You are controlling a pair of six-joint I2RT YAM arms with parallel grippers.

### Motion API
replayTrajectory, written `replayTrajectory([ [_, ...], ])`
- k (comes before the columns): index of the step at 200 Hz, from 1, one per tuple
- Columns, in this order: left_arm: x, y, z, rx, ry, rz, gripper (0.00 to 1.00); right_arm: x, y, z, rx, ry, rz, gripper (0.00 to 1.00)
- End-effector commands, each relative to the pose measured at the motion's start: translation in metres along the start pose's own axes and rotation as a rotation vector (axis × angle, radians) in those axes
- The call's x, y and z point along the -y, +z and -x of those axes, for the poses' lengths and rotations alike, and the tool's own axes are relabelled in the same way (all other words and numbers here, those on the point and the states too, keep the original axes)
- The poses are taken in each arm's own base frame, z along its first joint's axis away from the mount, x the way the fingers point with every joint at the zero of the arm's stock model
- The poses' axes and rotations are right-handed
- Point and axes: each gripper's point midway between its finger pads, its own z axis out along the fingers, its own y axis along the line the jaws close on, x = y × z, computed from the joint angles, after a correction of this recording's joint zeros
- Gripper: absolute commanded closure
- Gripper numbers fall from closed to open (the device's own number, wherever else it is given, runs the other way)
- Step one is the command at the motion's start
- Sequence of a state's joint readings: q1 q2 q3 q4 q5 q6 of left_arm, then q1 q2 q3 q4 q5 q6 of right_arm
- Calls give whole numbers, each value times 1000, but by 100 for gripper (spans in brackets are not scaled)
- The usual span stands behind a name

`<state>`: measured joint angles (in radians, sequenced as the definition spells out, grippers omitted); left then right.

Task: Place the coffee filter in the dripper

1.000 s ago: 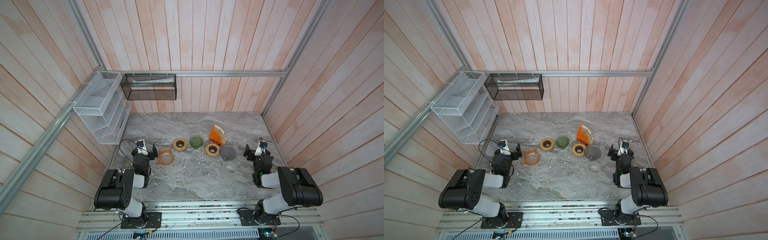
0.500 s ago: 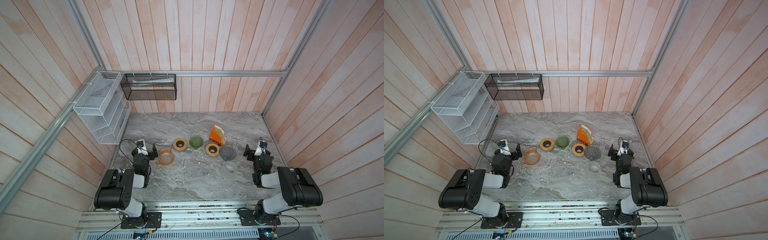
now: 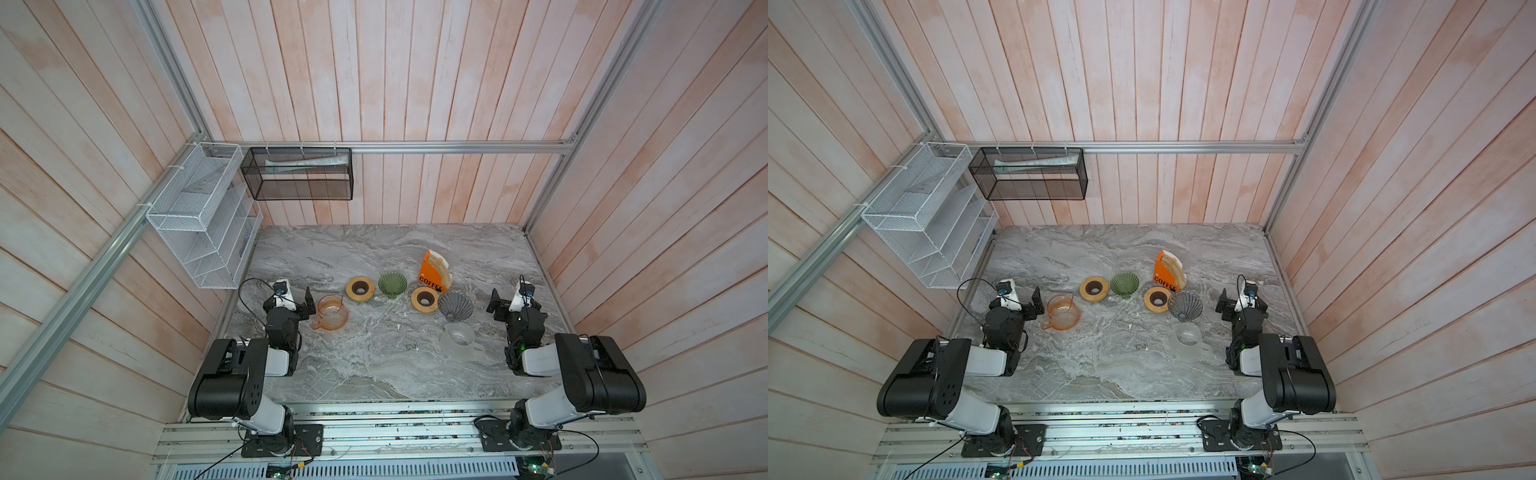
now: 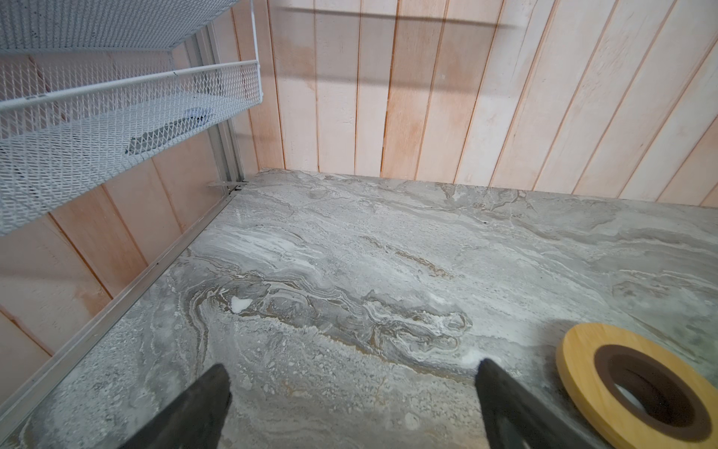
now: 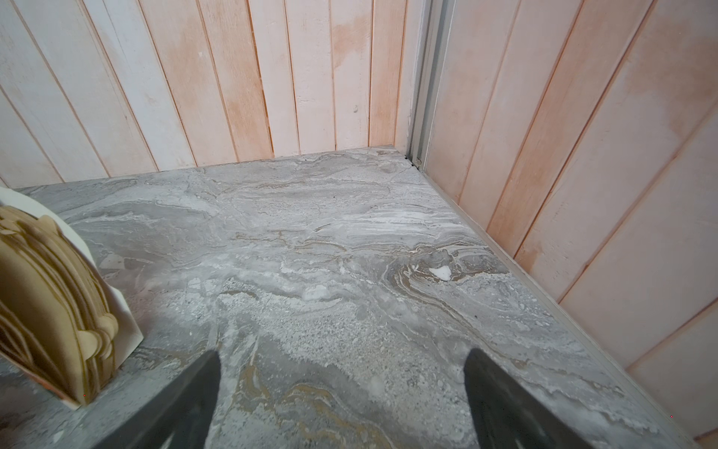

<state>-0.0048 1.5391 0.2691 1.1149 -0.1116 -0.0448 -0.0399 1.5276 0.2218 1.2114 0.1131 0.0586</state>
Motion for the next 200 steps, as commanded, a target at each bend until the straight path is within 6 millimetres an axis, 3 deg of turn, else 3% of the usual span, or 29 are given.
replayTrajectory([
  [1,-1,3,6,16,7,2,0,-3,2,10,26,-3,11,2],
  [103,-1,4,6,15,7,0,0,-3,2,11,28,-3,10,2],
  [130,-1,3,6,16,6,1,5,-3,1,11,29,-1,8,11],
  [164,-14,-1,15,28,-26,73,10,12,-2,33,37,47,-93,21],
  [200,-18,-8,40,18,-25,139,16,3,-13,56,-38,106,-94,29],
])
